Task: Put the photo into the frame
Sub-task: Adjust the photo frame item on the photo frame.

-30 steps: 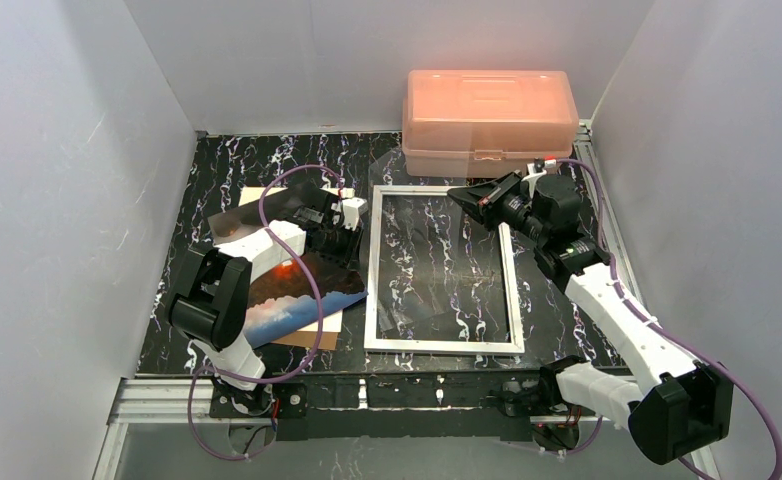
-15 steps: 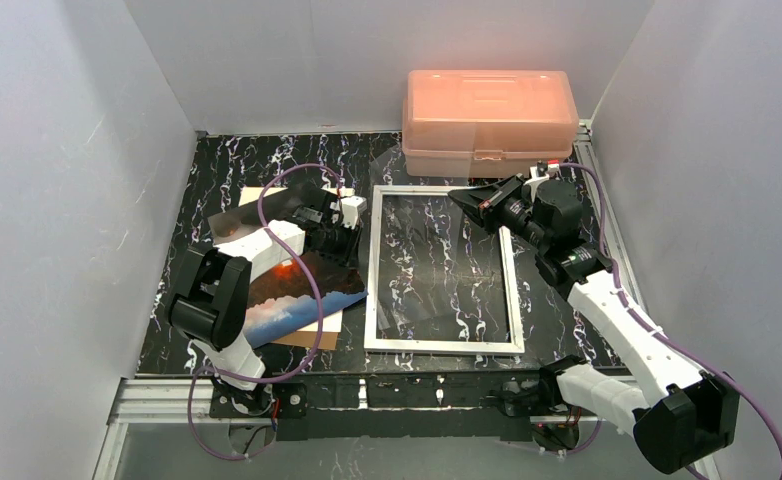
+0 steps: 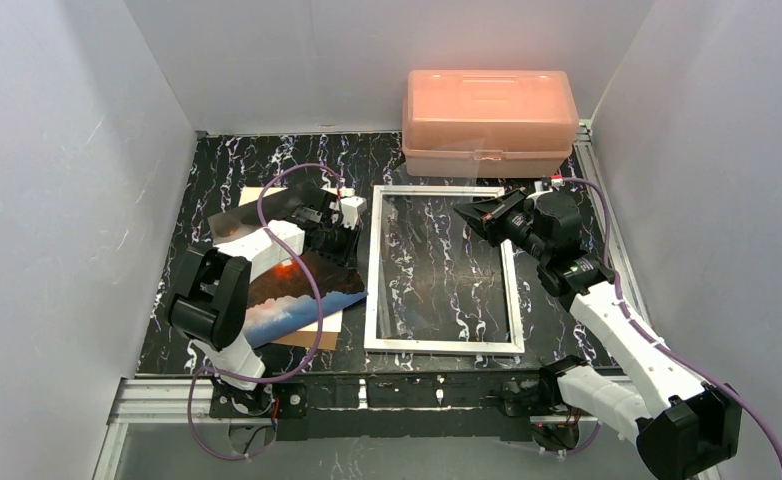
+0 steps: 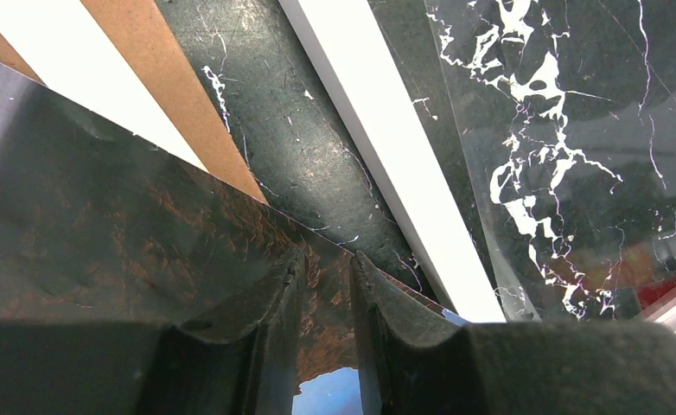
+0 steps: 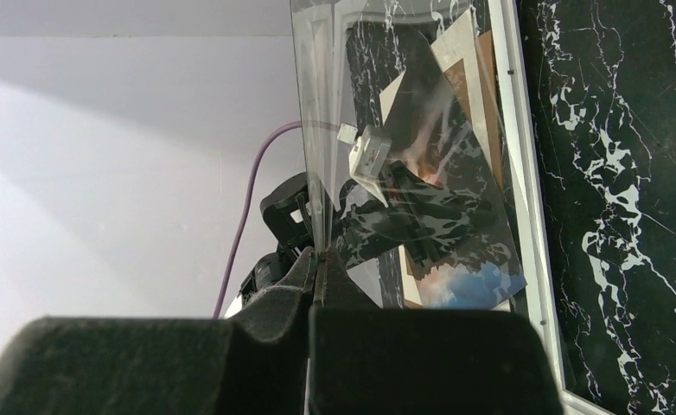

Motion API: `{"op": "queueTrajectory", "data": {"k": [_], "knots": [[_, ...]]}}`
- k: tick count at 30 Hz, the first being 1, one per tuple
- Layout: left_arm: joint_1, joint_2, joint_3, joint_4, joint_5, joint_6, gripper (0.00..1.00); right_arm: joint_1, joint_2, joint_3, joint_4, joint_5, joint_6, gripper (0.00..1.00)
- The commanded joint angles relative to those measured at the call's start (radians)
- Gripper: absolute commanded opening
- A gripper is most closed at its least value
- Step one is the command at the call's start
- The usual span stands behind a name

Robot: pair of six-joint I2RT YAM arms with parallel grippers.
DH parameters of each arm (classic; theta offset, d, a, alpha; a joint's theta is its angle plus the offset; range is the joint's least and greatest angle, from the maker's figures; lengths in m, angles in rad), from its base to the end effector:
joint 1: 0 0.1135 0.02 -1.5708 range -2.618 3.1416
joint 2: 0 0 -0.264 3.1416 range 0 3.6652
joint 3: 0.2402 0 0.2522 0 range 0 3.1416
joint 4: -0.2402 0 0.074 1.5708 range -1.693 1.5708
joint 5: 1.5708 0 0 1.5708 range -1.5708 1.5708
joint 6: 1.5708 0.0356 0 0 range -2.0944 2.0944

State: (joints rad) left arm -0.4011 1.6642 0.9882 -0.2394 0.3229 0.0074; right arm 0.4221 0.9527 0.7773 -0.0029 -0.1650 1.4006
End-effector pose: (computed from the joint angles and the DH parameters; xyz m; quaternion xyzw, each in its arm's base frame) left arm 0.3076 -0.1427 0.1845 0.2402 0.9046 -0.2114 0.2818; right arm 0.2038 0.0979 0.3256 0.3127 0.6998 0.5439 0.3416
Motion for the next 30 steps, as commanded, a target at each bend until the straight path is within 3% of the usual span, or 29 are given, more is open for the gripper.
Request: {"op": "queueTrajectory", "data": {"k": [1,26,30], "knots": [[0.007,-0.015,-0.011,-0.016,0.009,0.011,0.24,0.007,-0.025,0.014,0.039,0.01,0.012,0.01],[0.007,-0.006,-0.008,-0.018,0.01,0.005,0.19,0.03,-0.035,0.054,0.051,0.042,0.061,0.01],[0.015,-0.003,-0.006,-0.016,-0.003,-0.001,0.25,0.049,-0.025,0.062,0.067,0.057,0.066,0.01]]}}
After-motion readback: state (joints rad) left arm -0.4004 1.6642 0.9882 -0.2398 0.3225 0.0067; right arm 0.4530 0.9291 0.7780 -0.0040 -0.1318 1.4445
